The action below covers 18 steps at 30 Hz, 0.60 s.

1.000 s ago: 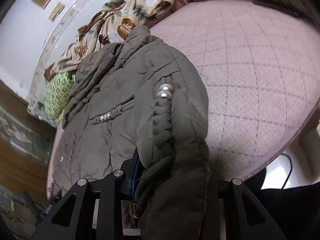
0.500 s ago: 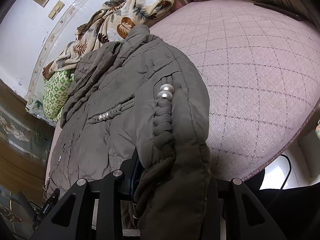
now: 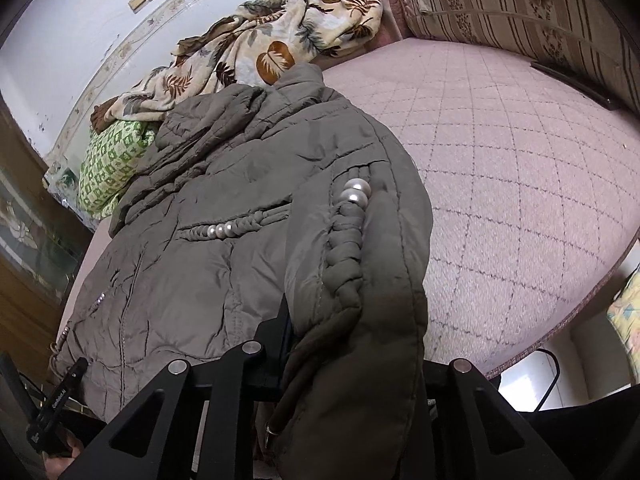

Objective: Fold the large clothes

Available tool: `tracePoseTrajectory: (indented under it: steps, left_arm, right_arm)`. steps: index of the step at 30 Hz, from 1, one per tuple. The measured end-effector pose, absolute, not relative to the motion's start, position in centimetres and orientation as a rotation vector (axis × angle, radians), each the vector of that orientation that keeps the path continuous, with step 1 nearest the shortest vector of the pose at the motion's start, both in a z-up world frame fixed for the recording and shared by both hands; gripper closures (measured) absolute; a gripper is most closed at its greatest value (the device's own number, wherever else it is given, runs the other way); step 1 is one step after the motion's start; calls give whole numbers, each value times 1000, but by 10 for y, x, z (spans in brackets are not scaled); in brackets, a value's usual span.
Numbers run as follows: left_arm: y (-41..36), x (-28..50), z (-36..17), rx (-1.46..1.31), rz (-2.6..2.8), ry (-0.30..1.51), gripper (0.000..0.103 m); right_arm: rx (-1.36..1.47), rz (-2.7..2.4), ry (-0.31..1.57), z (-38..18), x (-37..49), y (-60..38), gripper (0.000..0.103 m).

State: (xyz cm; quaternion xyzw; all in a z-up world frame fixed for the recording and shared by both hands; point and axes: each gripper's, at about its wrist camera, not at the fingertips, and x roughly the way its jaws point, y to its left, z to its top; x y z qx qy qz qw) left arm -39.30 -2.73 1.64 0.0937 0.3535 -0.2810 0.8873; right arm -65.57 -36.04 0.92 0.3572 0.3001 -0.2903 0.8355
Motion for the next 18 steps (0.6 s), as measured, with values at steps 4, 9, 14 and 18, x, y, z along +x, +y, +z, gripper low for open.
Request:
tracePoseTrajectory:
  steps: [4, 9, 14, 18]
  left_arm:
    - [-30, -395, 17, 212, -574, 732, 76]
    - [-31, -397, 20, 230, -567, 725, 76]
    - [-32, -400, 22, 245, -564, 717, 76]
    - [-32, -401, 25, 256, -564, 705, 77]
  right_arm:
    - [759, -612, 629, 10, -657, -360, 78]
    - [761, -611, 620, 11, -659, -360, 79]
    - [753, -614, 614, 13, -659, -358, 79]
    - [736, -611, 601, 18, -660, -357, 80]
